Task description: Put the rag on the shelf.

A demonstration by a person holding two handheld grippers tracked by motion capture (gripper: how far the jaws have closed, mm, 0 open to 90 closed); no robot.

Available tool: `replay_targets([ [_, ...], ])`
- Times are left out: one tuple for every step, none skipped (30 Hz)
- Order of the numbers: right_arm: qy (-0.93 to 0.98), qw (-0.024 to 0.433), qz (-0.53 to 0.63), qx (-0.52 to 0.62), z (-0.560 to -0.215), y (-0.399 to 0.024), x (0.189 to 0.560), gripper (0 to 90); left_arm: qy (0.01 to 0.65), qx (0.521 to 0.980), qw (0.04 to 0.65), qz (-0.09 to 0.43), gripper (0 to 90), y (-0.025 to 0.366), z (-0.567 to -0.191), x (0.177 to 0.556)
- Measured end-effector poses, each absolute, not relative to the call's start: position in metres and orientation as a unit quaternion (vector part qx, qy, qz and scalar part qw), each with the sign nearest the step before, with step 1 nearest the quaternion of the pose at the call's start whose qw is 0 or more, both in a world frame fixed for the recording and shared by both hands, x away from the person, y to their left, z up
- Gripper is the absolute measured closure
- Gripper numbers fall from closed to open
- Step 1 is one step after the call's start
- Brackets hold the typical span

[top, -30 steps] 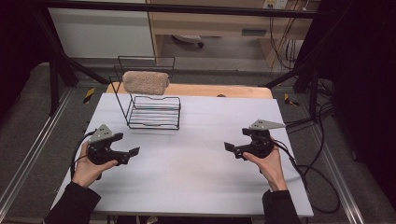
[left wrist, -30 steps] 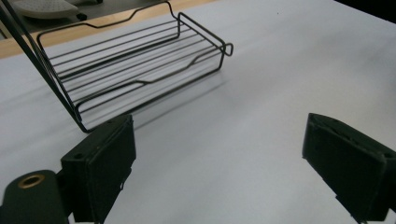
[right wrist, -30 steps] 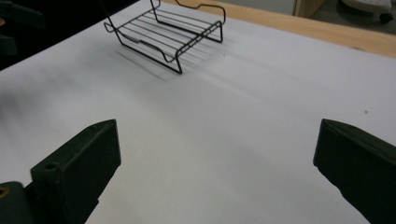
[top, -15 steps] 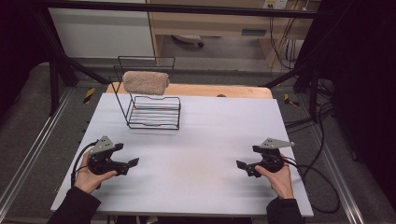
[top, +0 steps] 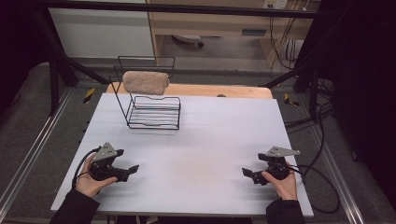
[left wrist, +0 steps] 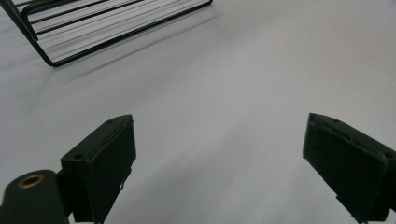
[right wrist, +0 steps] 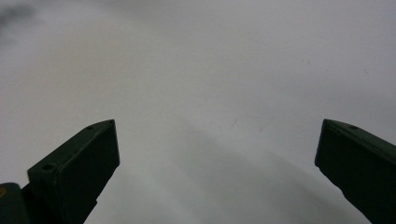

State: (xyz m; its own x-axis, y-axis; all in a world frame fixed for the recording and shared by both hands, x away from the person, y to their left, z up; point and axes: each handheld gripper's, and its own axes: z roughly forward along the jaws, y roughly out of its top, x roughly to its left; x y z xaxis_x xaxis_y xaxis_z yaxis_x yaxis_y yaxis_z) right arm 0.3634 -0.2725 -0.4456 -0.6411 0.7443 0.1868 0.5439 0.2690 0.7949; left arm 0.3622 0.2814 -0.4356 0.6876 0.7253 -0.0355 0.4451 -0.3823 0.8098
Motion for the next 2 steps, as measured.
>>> replay_targets([
  [0.789,0.111,0.445,0.41,-0.4459,-0.2719,0.3632,0.5,0.361,0.815,0.423,0.166,9.4,0.2828,-0.436,0.3616],
  [0.79,0.111,0.444,0.409,-0.4461,-0.2718,0.3633,0.5,0.361,0.815,0.423,0.166,9.4,0.2828,-0.436,0.3616],
])
